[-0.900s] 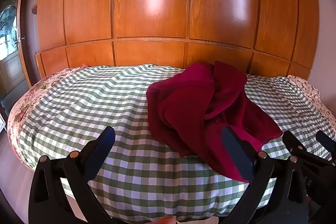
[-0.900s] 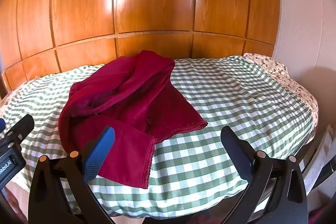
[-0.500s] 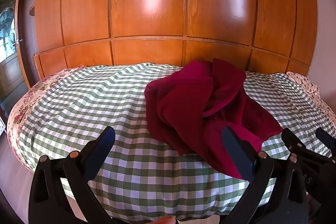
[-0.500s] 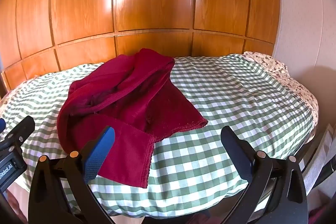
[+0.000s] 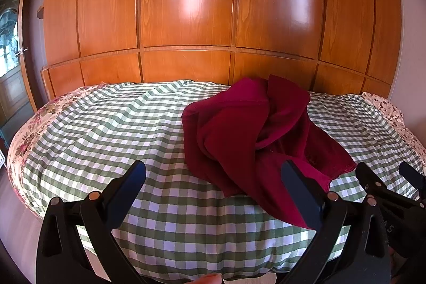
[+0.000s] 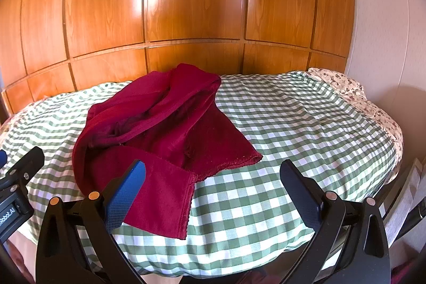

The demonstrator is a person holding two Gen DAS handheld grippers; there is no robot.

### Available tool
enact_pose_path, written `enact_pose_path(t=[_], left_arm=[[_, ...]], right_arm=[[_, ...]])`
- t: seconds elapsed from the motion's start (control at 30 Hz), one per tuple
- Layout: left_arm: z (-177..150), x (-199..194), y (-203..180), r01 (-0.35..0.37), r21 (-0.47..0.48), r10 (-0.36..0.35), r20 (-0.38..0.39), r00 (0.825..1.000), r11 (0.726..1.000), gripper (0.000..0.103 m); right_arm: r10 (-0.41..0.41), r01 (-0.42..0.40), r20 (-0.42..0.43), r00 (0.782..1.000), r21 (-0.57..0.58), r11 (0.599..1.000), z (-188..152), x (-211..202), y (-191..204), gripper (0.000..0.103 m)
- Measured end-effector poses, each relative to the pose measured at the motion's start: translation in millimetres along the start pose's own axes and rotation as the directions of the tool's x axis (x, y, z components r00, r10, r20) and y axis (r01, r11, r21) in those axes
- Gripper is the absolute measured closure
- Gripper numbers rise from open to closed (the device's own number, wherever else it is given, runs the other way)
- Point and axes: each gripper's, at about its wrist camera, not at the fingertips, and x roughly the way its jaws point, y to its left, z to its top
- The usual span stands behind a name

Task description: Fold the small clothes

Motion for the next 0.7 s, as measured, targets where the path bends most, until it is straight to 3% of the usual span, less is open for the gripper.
enact_pose_path(t=[0.7], left_arm=[[0.9, -0.6, -1.1, -0.001, -0.007, 0.001, 0.001, 1.000, 1.000, 0.002]], right_arm=[[-0.001, 0.001, 0.008, 1.000, -0.007, 1.000, 1.9, -1.1, 2.7, 0.003]])
